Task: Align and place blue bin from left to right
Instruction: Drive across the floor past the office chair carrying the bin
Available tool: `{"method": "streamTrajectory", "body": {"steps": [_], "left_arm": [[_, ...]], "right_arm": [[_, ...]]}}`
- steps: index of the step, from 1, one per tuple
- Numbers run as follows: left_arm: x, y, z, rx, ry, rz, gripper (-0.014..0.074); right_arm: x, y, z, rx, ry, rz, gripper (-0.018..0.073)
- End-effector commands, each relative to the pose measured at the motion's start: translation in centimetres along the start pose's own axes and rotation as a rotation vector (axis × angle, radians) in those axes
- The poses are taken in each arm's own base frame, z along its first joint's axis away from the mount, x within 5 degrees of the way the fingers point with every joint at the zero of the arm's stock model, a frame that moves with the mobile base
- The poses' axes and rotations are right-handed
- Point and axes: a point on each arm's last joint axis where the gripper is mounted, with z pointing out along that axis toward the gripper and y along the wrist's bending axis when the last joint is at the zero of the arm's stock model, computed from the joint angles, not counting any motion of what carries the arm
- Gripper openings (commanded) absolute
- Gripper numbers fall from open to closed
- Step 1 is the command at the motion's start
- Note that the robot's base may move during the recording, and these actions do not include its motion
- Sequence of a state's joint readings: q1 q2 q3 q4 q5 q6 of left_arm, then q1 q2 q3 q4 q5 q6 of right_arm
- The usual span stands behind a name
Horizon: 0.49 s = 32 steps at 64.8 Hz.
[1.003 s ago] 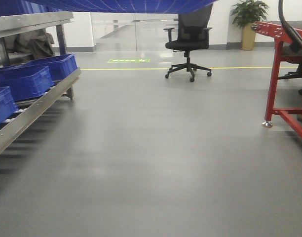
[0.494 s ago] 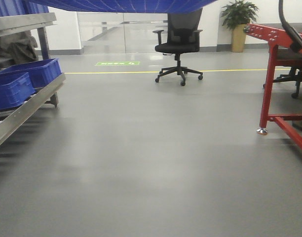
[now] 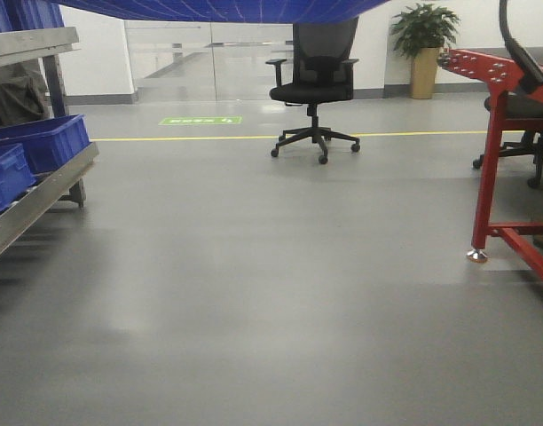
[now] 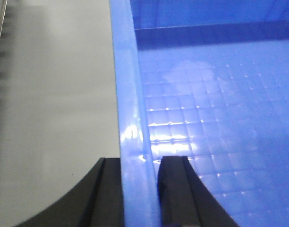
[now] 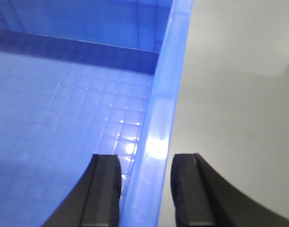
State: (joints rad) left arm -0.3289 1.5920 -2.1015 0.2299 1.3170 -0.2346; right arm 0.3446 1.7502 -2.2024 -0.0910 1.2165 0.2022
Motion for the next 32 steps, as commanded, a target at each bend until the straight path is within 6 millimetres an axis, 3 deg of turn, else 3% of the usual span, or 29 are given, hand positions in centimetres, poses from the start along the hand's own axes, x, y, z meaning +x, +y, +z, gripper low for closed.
{"method": "streamTrajectory", "body": {"steps": [1, 32], "left_arm": [[-0.98, -0.74, -2.18, 0.099, -0.132, -0.008, -0.0010], [-0.98, -0.74, -2.18, 0.099, -0.132, -0.008, -0.0010]], "right_arm": [[-1.14, 0.29, -0.77, -0.022, -0.121, 0.020, -0.0079], [-1.14, 0.29, -0.77, -0.022, -0.121, 0.020, -0.0079]]}}
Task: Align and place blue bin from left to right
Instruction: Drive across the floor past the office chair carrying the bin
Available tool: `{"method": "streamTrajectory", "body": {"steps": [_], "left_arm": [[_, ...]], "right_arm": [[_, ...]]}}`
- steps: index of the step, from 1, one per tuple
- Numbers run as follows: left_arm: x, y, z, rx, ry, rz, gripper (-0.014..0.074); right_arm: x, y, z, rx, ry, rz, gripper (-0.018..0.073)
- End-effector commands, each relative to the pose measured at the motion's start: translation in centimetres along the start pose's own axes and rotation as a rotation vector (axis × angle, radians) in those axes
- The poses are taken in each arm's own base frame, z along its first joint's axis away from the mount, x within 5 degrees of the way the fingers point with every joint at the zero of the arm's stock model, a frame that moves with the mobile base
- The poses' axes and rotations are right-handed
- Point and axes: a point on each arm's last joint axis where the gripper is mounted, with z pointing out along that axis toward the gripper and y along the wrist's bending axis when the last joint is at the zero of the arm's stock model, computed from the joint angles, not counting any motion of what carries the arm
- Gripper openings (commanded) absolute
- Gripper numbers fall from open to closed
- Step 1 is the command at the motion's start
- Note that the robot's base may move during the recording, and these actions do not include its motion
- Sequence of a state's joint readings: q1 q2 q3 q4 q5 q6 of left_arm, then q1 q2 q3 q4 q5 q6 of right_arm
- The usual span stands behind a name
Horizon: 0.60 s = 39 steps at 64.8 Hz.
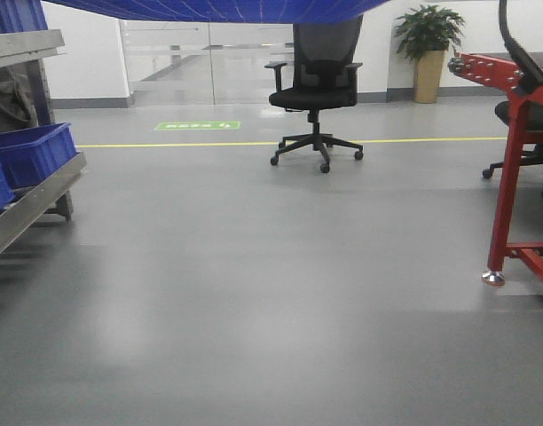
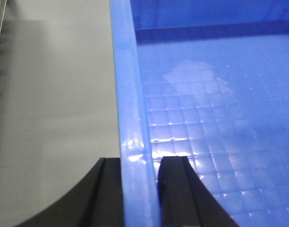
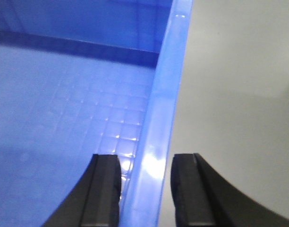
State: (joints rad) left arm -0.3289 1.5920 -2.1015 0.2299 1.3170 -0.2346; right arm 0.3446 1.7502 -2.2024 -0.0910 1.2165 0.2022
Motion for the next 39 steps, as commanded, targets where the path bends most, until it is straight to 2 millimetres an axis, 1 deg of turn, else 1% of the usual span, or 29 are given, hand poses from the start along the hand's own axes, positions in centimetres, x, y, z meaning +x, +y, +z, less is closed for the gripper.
{"method": "streamTrajectory", "body": {"steps": [1, 39], "left_arm": [[-0.98, -0.74, -2.18, 0.099, -0.132, -0.008, -0.0010], [-0.98, -0.74, -2.18, 0.099, -0.132, -0.008, -0.0010]], "right_arm": [[-1.14, 0.29, -0.77, -0.022, -0.121, 0.020, -0.0079], [-1.14, 0.29, -0.77, -0.022, -0.121, 0.020, -0.0079]]}}
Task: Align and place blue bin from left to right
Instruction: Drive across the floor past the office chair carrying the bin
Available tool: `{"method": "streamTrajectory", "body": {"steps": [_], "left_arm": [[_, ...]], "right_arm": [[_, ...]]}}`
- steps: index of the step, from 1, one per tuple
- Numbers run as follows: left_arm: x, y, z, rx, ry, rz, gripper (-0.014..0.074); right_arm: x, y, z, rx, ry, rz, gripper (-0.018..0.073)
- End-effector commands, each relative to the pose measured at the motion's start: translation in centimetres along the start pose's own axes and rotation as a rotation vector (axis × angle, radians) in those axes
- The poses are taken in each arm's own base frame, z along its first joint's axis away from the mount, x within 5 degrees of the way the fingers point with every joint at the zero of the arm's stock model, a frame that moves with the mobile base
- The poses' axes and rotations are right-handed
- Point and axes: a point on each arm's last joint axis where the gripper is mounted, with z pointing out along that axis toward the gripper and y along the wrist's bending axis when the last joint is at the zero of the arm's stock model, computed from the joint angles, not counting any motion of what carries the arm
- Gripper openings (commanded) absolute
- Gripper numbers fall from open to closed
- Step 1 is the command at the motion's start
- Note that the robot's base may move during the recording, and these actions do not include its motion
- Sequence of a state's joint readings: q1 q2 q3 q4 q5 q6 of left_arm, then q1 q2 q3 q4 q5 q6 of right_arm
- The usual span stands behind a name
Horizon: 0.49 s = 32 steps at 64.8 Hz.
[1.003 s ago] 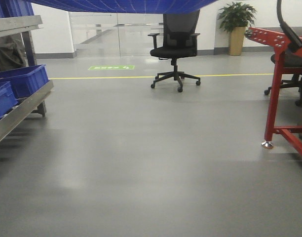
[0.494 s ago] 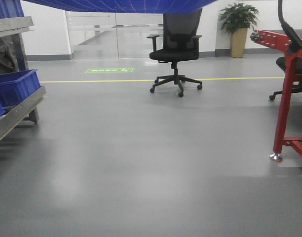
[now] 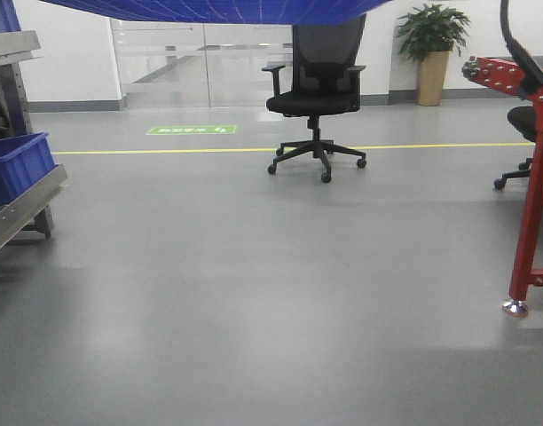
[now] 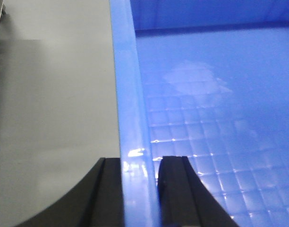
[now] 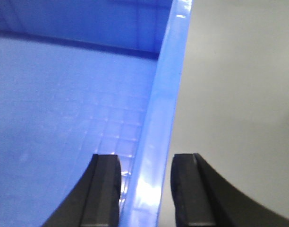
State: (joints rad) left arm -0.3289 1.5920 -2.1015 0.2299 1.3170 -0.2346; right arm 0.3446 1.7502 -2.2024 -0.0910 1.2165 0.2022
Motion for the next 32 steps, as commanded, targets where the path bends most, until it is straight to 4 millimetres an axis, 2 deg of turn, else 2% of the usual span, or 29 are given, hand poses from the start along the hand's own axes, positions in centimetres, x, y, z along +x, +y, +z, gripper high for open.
{"method": "streamTrajectory", "body": {"steps": [1, 32], "left_arm": [[-0.98, -0.74, -2.18, 0.099, -0.132, -0.008, -0.0010], [-0.98, -0.74, -2.18, 0.099, -0.132, -0.008, -0.0010]], "right_arm": [[-1.14, 0.29, -0.77, -0.022, -0.121, 0.020, -0.0079], [-1.14, 0.29, -0.77, -0.022, -0.121, 0.020, -0.0079]]}}
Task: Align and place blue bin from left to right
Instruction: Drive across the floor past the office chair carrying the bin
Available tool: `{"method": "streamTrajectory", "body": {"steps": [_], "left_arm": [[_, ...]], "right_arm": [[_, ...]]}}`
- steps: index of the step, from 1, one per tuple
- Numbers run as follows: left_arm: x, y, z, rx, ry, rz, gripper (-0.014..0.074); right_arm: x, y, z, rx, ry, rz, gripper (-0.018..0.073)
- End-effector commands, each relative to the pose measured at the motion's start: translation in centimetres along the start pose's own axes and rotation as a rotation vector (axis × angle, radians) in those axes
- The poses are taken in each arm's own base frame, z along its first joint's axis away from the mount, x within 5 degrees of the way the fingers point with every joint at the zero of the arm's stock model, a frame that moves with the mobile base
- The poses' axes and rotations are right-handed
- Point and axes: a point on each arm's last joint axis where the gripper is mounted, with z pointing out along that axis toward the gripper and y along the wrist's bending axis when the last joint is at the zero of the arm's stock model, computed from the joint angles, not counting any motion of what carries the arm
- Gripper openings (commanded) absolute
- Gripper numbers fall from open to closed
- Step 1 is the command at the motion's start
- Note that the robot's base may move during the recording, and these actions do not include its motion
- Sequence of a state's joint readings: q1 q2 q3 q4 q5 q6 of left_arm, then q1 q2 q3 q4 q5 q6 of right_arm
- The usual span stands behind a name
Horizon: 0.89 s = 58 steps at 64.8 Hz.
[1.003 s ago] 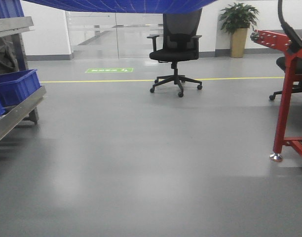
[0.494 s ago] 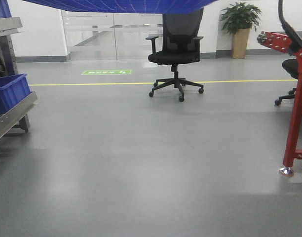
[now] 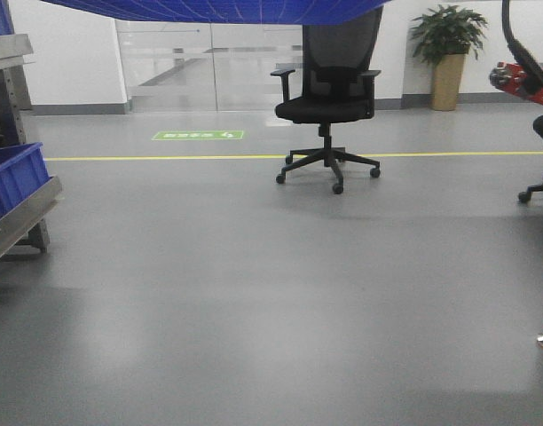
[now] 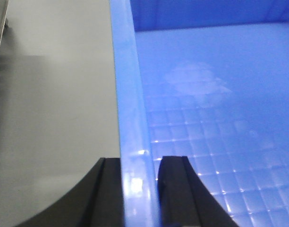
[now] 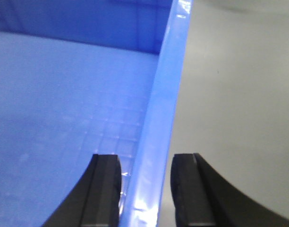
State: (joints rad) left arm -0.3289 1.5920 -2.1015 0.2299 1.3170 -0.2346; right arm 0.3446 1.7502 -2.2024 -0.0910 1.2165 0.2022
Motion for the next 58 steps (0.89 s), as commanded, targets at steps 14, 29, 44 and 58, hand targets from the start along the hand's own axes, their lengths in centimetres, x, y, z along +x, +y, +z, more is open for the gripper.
{"method": "streamTrajectory", "body": {"steps": [14, 29, 44, 58], "left_arm": [[-0.98, -0.74, -2.18, 0.099, -0.132, -0.008, -0.0010], [-0.98, -0.74, -2.18, 0.099, -0.132, -0.008, -0.0010], [-0.98, -0.74, -2.18, 0.099, -0.132, -0.008, -0.0010], [-0.98, -0.74, -2.18, 0.099, -0.132, -0.008, -0.0010]], "right_arm": [[-1.14, 0.29, -0.77, -0.022, -0.121, 0.020, -0.0079], [-1.14, 0.29, -0.77, -0.022, -0.121, 0.020, -0.0079], [-1.14, 0.29, -0.77, -0.022, -0.121, 0.020, -0.0079], [-1.13, 0.30, -0.67, -0.021, -0.120, 0.020, -0.0079]]}}
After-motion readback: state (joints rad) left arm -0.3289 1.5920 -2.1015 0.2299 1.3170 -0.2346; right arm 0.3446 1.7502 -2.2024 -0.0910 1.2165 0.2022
